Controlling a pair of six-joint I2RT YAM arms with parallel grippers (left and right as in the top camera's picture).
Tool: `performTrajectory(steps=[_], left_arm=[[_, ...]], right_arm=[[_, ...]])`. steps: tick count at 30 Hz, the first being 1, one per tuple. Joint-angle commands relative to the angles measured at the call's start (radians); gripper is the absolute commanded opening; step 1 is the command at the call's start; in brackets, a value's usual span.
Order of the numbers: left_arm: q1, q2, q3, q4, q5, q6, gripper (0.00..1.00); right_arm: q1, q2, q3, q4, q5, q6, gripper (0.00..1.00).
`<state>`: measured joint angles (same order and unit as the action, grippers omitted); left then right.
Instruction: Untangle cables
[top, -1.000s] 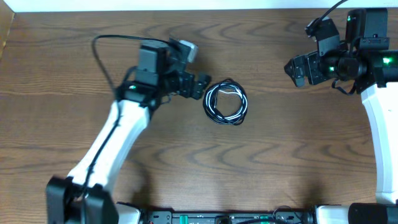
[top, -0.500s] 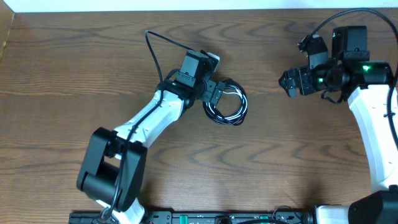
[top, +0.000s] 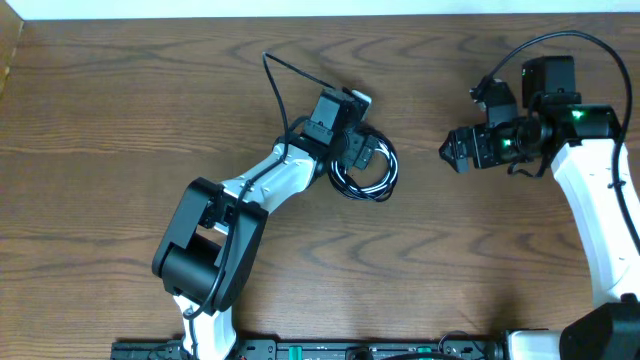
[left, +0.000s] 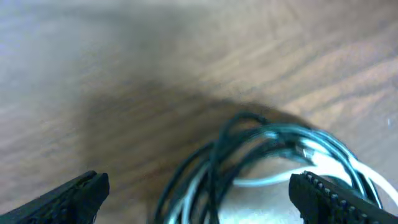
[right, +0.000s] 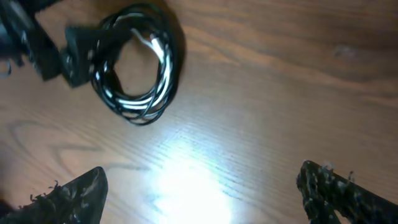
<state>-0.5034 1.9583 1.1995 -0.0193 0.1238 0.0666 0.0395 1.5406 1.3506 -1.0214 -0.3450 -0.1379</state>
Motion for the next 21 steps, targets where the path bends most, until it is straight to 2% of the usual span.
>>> performTrajectory(steps=[1,4,9,18,21], left_arm=[[0.001,0.005,0.032,0.053,-0.058,-0.053,0.98],[0.002,0.005,0.034,0.071,-0.058,-0.099,0.97],[0.002,0.035,0.034,0.073,-0.065,-0.111,0.95],[0.002,0.064,0.034,0.081,-0.065,-0.140,0.96],[0.002,0.064,0.034,0.081,-0.065,-0.140,0.90]], right_arm=[[0.048,-0.003,-0.005,-0.027,-0.013,0.010,0.94],[0.079,-0.003,-0.005,-0.026,-0.013,0.010,0.94],[0.126,-0.003,-0.005,-0.026,-0.012,0.010,0.93],[0.136,-0.003,-0.005,-0.027,0.006,0.019,0.99],[0.136,-0.003,-0.005,-0.027,0.006,0.018,0.99]])
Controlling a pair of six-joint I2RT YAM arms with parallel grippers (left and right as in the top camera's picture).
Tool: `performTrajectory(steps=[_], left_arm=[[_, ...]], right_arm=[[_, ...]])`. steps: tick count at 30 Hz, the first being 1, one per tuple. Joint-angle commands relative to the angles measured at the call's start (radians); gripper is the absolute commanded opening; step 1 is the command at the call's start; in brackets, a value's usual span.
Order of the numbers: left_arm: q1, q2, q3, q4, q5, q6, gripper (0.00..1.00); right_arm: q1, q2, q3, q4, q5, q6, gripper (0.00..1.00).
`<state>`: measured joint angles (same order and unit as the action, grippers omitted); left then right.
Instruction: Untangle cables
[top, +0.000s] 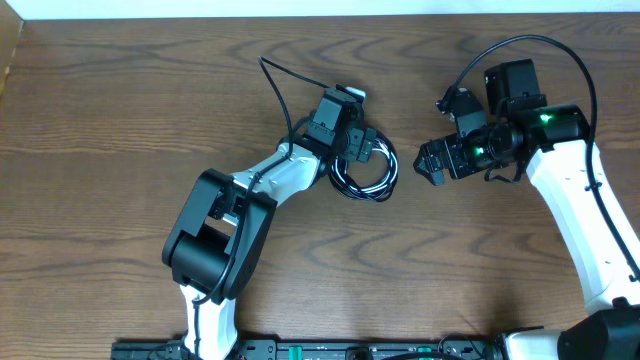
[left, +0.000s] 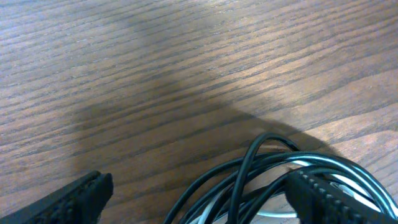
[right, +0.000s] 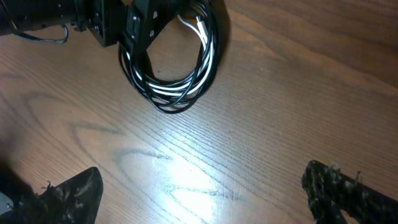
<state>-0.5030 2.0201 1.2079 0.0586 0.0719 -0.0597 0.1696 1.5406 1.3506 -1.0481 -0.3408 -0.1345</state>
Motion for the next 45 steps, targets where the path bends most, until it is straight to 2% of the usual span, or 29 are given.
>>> performTrajectory(steps=[1,5,7,9,16,18,20,21,23,33,40,45], left_arm=[[0.001,0.002,0.026,0.004,-0.013,-0.013,0.88],[0.002,0.002,0.026,0.003,-0.013,-0.013,0.86],[0.002,0.002,0.026,0.003,-0.013,-0.014,0.73],[0.002,0.002,0.026,0.003,-0.013,-0.014,0.65],[0.002,0.042,0.026,0.003,-0.013,-0.026,0.66],[0.002,0.059,0.026,0.003,0.000,-0.029,0.62],[0.001,0.067,0.026,0.003,0.014,-0.029,0.48],[0.001,0.067,0.026,0.005,0.014,-0.029,0.32],[0.001,0.061,0.027,0.007,0.013,-0.029,0.08],[0.001,-0.051,0.027,-0.026,0.014,-0.029,0.08],[0.002,-0.323,0.027,-0.103,0.013,-0.024,0.08],[0.002,-0.530,0.027,-0.103,0.014,-0.025,0.08]], right_arm=[[0.006,-0.003,-0.005,-0.002,0.002,0.015,0.99],[0.006,-0.003,-0.005,-0.016,0.002,0.015,0.99],[0.006,-0.003,-0.005,-0.022,0.002,0.015,0.99],[0.006,-0.003,-0.005,-0.024,0.002,0.015,0.99],[0.006,-0.003,-0.005,-0.035,0.002,0.015,0.99],[0.006,-0.003,-0.005,-0.036,0.002,0.015,0.99],[0.006,-0.003,-0.005,-0.037,0.018,0.015,0.99],[0.006,-0.003,-0.005,-0.037,0.021,0.015,0.99],[0.006,-0.003,-0.005,-0.037,0.021,0.015,0.99],[0.006,-0.003,-0.005,-0.018,0.104,0.048,0.99],[0.006,-0.003,-0.006,-0.003,0.109,0.071,0.99],[0.006,-0.003,-0.051,0.061,0.023,0.070,0.99]])
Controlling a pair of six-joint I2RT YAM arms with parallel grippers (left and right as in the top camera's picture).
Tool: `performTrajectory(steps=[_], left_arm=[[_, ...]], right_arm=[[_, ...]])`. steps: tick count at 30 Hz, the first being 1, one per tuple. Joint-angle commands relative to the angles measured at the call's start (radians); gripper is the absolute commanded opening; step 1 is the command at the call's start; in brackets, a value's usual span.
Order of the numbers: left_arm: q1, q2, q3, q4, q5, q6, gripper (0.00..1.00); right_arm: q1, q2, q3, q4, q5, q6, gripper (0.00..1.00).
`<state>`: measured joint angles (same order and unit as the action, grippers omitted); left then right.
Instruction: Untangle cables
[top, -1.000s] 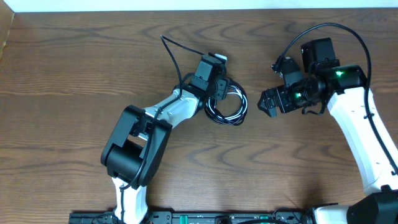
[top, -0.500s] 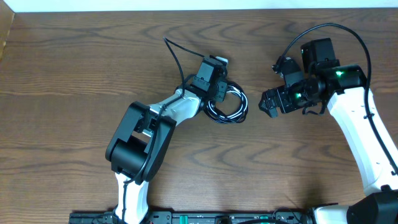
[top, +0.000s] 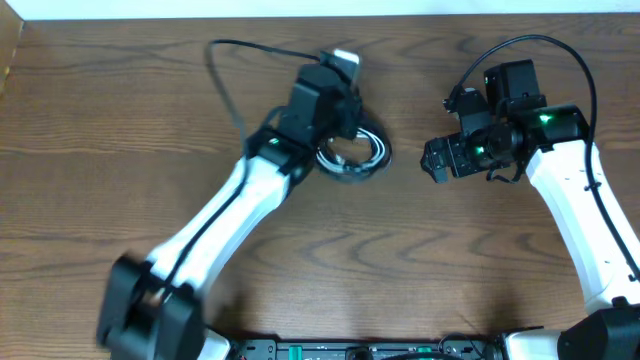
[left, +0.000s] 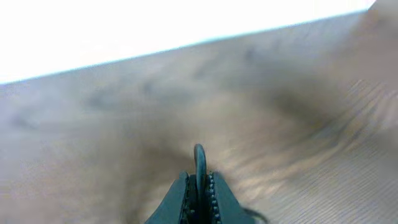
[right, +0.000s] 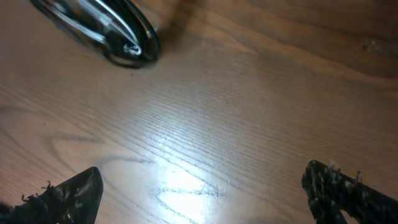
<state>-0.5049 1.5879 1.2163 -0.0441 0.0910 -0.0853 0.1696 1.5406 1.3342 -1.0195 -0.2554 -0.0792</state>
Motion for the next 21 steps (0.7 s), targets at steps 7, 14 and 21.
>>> performTrajectory(steps=[7,14,21], left_arm=[[0.002,-0.285,0.020,0.002,-0.005,-0.003,0.08],[0.002,-0.461,0.028,0.031,-0.006,-0.003,0.08],[0.002,-0.605,0.034,0.018,-0.005,-0.033,0.08]], right_arm=[[0.009,-0.003,-0.173,0.232,-0.275,0.015,0.99],[0.055,-0.003,-0.323,0.456,-0.350,0.018,0.99],[0.116,-0.003,-0.383,0.650,-0.223,0.207,0.99]])
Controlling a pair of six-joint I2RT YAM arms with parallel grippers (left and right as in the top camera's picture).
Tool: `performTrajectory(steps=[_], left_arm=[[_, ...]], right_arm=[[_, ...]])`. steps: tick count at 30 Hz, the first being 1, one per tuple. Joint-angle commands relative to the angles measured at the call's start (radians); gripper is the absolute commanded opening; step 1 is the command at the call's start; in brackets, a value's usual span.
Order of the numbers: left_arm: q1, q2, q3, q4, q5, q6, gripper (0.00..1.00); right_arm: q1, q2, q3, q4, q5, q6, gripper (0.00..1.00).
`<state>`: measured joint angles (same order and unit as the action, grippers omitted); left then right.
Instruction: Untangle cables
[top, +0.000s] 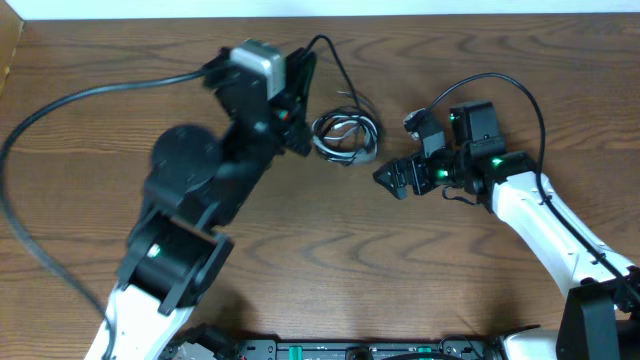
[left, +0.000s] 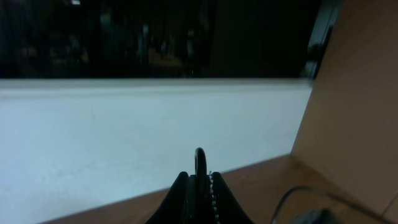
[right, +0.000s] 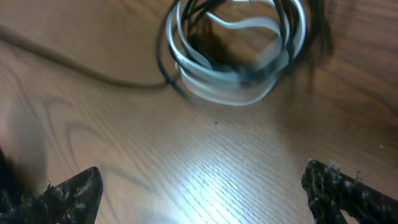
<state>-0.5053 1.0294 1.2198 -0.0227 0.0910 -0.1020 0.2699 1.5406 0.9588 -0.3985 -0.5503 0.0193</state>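
A coil of black and white cables (top: 345, 135) lies on the wooden table (top: 480, 300) near its far edge. My left gripper (top: 301, 72) is raised high above the table, left of the coil. The left wrist view shows that gripper (left: 199, 178) shut on a thin black cable (left: 199, 160). A black strand (top: 338, 70) runs from it down to the coil. My right gripper (top: 395, 180) hovers open just right of the coil. In the right wrist view the coil (right: 233, 59) lies ahead of the wide-apart fingers (right: 68, 193), with nothing between them.
The left arm's own thick black cable (top: 60, 100) loops over the left side of the table. A white wall (left: 124, 130) runs along the table's far edge. A loose black strand (right: 93, 73) trails left from the coil.
My left gripper has risen much higher, still shut on the black cable. The coil has shifted slightly toward the far edge. My right gripper has moved left, closer to the coil.
My left gripper was open over the coil while the right gripper stood far to the right. The right then came nearer. Later the left was shut on a black cable and lifted. Now it is higher still, and the right is beside the coil.
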Motion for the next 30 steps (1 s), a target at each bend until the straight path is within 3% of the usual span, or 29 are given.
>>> performTrajectory(steps=[1,7,21,22,25,27,29,30], left_arm=[[0.003,-0.063,0.030,-0.010,-0.006,-0.016,0.08],[0.003,-0.122,0.033,-0.029,-0.018,-0.016,0.08],[0.003,-0.138,0.035,-0.089,-0.033,0.004,0.08],[0.003,-0.138,0.035,-0.091,-0.033,0.005,0.08],[0.003,-0.138,0.035,-0.100,-0.033,0.015,0.08],[0.003,-0.137,0.035,-0.107,-0.033,0.015,0.08],[0.003,-0.137,0.035,-0.111,-0.033,0.015,0.08],[0.003,-0.137,0.035,-0.114,-0.033,0.015,0.08]], right_arm=[[0.019,-0.003,-0.008,0.044,0.097,0.128,0.99],[0.020,0.014,-0.008,0.050,0.312,0.281,0.99],[0.053,0.251,-0.008,0.130,0.225,0.393,0.93],[0.060,0.251,-0.008,0.134,0.226,0.400,0.88],[0.086,0.251,-0.008,0.153,0.225,0.434,0.55],[0.099,0.251,-0.008,0.160,0.222,0.437,0.42],[0.109,0.251,-0.008,0.161,0.222,0.440,0.03],[0.112,0.251,-0.008,0.162,0.222,0.446,0.01]])
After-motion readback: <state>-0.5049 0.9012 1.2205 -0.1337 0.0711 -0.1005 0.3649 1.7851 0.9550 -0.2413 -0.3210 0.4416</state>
